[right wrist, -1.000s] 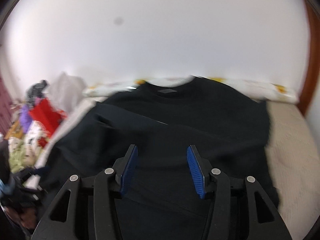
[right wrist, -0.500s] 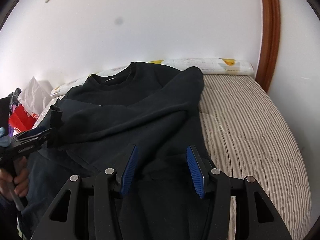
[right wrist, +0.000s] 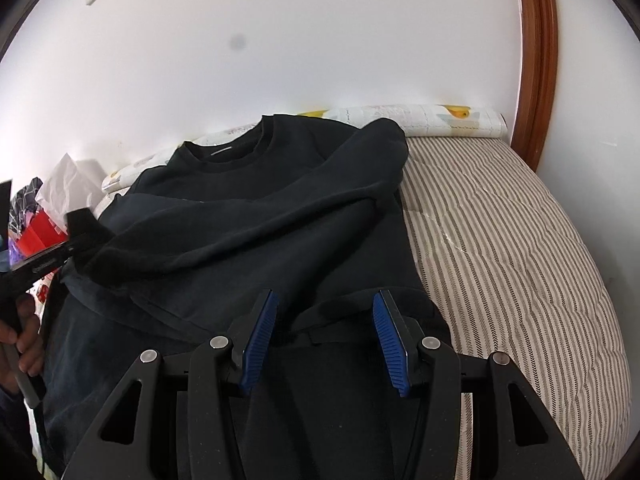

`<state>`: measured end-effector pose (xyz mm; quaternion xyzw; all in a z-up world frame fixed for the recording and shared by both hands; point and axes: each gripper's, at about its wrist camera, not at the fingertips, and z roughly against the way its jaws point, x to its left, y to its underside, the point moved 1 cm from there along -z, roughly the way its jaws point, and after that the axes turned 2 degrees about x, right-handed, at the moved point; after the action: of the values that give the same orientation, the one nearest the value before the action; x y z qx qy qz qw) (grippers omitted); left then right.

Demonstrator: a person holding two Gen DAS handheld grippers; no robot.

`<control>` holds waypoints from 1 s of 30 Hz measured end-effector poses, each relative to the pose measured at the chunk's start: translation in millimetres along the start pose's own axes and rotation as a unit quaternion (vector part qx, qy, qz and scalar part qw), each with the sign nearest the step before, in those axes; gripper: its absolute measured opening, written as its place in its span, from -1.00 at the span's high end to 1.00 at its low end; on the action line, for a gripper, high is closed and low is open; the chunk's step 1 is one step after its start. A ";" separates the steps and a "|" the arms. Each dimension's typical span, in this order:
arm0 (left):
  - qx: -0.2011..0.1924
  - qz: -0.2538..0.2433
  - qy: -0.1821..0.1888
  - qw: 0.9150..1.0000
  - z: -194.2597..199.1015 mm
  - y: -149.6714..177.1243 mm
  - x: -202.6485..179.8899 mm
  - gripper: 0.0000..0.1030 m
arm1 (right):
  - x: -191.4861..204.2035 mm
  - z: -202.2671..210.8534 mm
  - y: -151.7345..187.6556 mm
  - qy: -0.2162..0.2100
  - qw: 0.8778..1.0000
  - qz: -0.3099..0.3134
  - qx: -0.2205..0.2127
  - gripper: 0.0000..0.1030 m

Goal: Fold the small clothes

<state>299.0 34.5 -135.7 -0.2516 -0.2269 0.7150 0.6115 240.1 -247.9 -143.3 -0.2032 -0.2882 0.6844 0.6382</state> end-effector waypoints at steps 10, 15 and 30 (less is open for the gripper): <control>0.033 0.053 0.027 0.998 5.7 35.3 71.4 0.10 | 14.7 -0.5 3.4 0.000 1.000 0.006 0.004 0.03; 0.021 0.040 0.053 0.998 -0.7 22.0 73.7 0.02 | 24.3 1.8 1.2 0.008 1.000 0.019 0.006 0.03; -0.057 0.034 -0.017 0.998 9.4 -2.9 66.9 0.89 | 8.0 -11.1 -13.8 0.027 1.000 0.001 0.006 0.03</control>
<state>286.9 100.9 -132.2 -0.2816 -0.2687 0.7251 0.5681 256.9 -238.3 -141.9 -0.2183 -0.2669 0.6808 0.6462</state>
